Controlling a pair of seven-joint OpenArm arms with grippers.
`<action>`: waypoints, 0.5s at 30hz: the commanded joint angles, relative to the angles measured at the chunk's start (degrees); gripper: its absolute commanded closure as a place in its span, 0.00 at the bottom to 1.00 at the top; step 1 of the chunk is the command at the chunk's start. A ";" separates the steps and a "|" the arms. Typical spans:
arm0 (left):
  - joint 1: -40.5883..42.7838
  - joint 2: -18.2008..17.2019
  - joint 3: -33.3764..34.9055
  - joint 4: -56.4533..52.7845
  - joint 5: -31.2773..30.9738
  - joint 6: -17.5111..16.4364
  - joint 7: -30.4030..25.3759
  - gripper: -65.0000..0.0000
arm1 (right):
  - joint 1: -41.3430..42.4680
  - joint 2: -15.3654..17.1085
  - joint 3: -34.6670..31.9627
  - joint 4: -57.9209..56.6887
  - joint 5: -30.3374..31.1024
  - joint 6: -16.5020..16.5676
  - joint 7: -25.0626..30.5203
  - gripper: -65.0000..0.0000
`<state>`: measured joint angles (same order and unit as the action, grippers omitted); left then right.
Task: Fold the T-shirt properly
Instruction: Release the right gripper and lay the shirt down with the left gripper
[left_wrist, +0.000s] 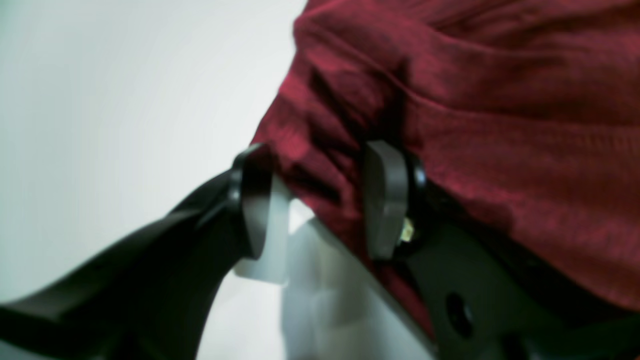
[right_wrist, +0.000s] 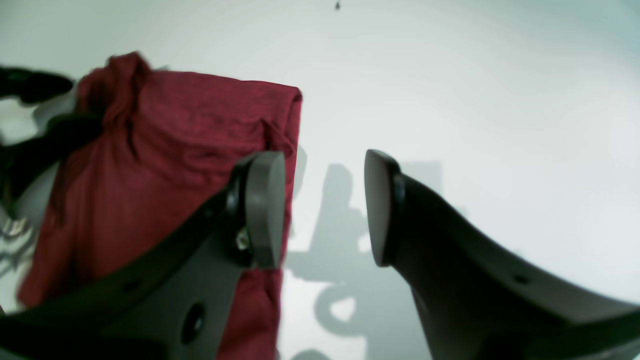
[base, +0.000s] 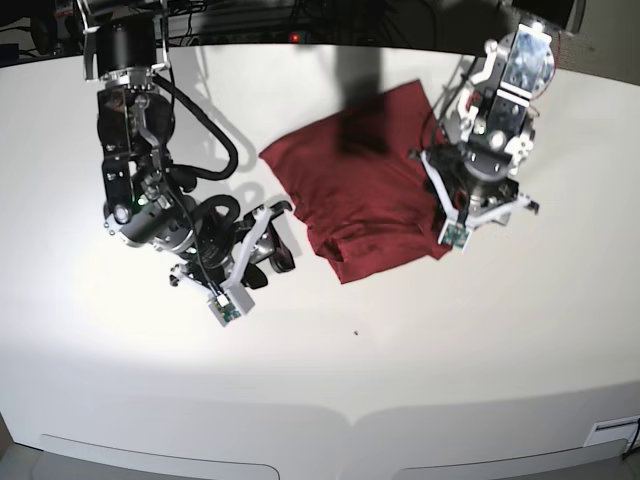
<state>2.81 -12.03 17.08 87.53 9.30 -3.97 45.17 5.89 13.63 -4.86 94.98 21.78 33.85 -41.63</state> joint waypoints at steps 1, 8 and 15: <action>-0.48 -0.57 -0.15 -2.14 0.92 -0.13 5.53 0.56 | 1.25 0.17 0.35 1.07 0.79 0.15 1.36 0.59; -8.28 -0.50 -0.11 -3.58 -0.59 -1.14 3.93 0.56 | 1.22 0.20 0.35 1.07 0.76 0.15 0.74 0.59; -13.40 -0.50 -0.11 -3.58 -0.81 -1.79 5.25 0.56 | 1.22 0.17 0.35 1.07 0.76 0.04 0.17 0.59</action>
<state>-9.32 -12.36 17.06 83.09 8.10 -6.09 51.29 5.85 13.63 -4.84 94.98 21.58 33.85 -42.48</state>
